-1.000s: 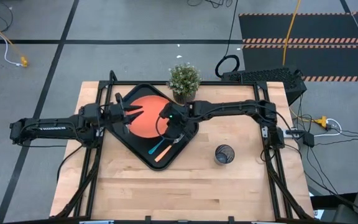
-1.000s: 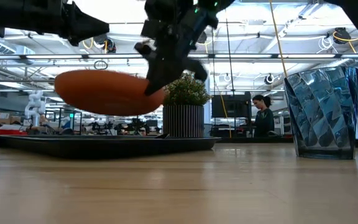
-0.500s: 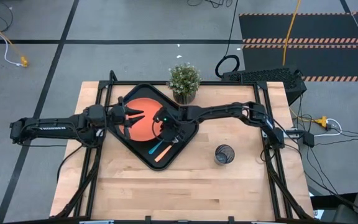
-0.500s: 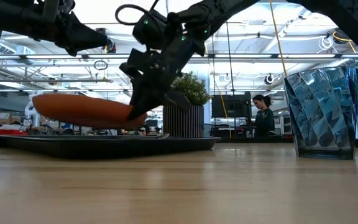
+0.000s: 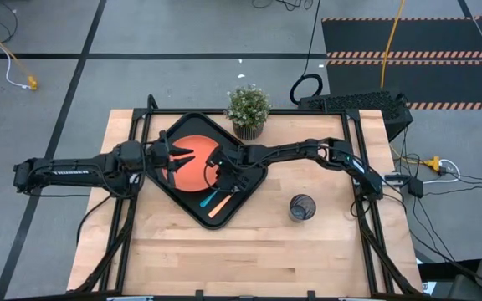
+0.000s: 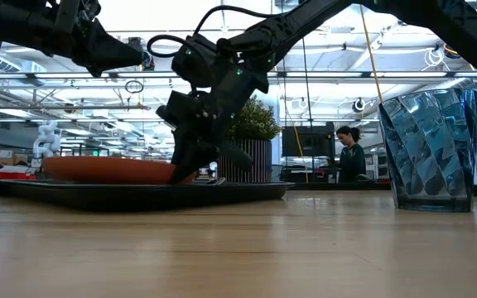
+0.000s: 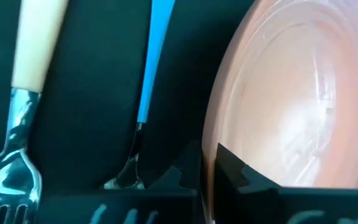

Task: Pick and place plate/cup/fork/spoon on tray

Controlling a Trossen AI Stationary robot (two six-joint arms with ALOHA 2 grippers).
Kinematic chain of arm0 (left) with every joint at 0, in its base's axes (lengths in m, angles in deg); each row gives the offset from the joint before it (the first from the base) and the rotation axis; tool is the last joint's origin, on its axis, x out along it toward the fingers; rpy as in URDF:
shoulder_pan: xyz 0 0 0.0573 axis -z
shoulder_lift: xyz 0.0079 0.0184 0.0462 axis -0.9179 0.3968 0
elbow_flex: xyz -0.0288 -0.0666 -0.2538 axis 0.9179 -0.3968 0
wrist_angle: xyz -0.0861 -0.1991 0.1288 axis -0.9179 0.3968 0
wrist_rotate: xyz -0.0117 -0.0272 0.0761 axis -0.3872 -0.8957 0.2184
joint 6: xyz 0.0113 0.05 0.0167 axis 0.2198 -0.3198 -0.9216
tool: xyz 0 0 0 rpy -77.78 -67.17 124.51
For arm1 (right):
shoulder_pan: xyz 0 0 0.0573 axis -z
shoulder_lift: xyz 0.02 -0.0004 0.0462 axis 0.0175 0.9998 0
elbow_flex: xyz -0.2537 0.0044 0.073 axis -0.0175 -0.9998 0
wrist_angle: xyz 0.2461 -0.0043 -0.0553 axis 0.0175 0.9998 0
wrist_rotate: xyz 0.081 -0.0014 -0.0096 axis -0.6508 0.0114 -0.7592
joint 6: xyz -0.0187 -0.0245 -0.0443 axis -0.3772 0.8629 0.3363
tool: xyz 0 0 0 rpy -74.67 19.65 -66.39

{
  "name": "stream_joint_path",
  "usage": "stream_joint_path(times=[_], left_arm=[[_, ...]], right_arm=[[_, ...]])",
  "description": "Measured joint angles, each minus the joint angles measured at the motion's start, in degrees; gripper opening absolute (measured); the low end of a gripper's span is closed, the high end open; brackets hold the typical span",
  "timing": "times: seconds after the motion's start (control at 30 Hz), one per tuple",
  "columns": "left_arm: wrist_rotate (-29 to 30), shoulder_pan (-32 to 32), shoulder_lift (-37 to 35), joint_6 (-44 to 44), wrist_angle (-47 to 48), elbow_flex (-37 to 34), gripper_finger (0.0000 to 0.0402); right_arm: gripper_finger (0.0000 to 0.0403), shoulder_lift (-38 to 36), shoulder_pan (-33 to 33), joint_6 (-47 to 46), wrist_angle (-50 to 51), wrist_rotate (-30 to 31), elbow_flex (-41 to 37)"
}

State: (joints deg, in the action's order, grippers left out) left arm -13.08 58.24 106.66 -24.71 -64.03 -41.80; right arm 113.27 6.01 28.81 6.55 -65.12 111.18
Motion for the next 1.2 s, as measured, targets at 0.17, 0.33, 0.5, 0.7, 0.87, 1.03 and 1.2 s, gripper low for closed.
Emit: stream_joint_path(times=[0.17,0.33,0.5,0.7,0.87,1.03,1.2], left_arm=[[0.0,0.0,0.0,0.0,0.13,0.0,0.0097],[0.0,0.0,0.0,0.0,0.13,0.0,0.0097],[0.0,0.0,0.0,-0.04,0.09,0.0,0.0097],[0.02,0.0,0.0,-0.39,-0.26,0.0,0.0097],[0.03,0.0,0.0,-0.58,-0.28,0.0,0.0097],[0.04,0.02,0.0,-1.11,-0.31,0.0,0.0097],[0.04,0.0,0.0,-1.13,-0.33,0.0,0.0097]], right_arm=[[0.0,-0.03,0.02,-0.17,0.63,-0.03,0.0],[0.0,-0.04,0.02,-0.75,0.79,0.08,0.0],[0.0012,-0.04,0.02,-4.04,1.12,0.12,0.0],[0.0044,-0.04,-0.06,-5.09,1.55,0.05,0.0],[0.007,-0.04,-0.38,-5.33,1.9,-0.01,0.0],[0.0083,-0.04,-0.38,-7.41,1.89,0.09,0.0],[0.0091,-1.2,-0.66,-9.71,1.95,0.42,0.0]])
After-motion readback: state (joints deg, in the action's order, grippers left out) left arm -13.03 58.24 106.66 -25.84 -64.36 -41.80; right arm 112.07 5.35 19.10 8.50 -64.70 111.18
